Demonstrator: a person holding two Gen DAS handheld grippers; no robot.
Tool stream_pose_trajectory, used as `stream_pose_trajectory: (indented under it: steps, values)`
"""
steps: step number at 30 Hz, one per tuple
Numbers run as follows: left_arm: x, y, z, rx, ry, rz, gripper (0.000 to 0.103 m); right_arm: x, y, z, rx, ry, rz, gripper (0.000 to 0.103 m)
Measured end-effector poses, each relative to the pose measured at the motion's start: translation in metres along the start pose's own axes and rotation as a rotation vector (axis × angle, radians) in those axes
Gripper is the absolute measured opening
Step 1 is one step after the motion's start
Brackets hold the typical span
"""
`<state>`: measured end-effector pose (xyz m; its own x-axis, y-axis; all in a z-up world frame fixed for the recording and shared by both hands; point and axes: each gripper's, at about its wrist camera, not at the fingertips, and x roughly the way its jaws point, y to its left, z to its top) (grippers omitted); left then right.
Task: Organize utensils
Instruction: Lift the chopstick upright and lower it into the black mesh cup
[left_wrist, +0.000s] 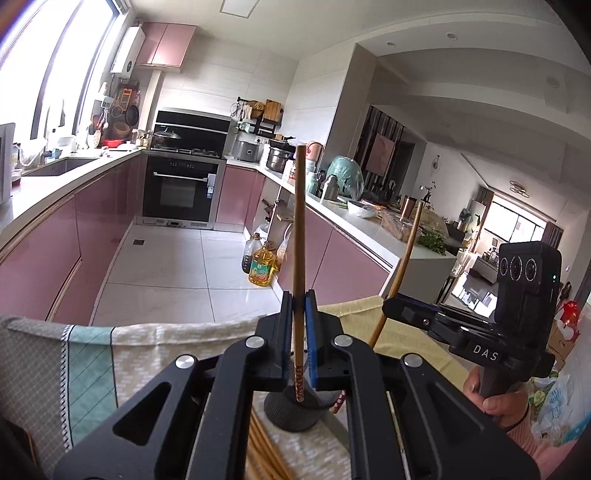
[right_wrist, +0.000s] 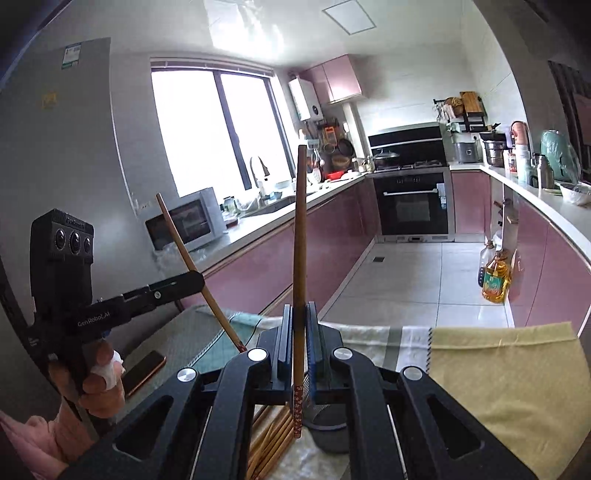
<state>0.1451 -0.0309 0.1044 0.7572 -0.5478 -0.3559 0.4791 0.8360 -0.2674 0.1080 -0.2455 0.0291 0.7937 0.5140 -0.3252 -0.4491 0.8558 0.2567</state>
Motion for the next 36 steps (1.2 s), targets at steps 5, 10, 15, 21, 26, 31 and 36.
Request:
stream_pose_trajectory:
  steps: [5, 10, 15, 21, 26, 31, 36]
  values:
    - [0.046, -0.008, -0.003, 0.037, 0.078, 0.025, 0.007, 0.027, -0.018, 0.001, 0.008, 0.063, -0.031, 0.006]
    - [0.083, -0.010, -0.028, 0.074, 0.195, 0.024, 0.007, 0.056, -0.022, -0.019, 0.021, 0.183, -0.034, 0.006]
    - [0.105, -0.006, -0.046, 0.084, 0.259, 0.031, 0.008, 0.080, -0.028, -0.035, 0.032, 0.298, -0.045, 0.006]
    - [0.119, -0.001, -0.050, 0.078, 0.279, 0.045, 0.008, 0.094, -0.030, -0.038, 0.054, 0.327, -0.062, 0.006]
    - [0.120, 0.002, -0.051, 0.070, 0.271, 0.067, 0.018, 0.099, -0.031, -0.036, 0.074, 0.311, -0.086, 0.010]
    - [0.096, 0.006, -0.053, 0.083, 0.214, 0.120, 0.029, 0.074, -0.025, -0.034, 0.047, 0.230, -0.123, 0.018]
    - [0.056, 0.016, -0.064, 0.092, 0.167, 0.168, 0.037, 0.034, 0.002, -0.043, -0.030, 0.149, -0.122, 0.027]
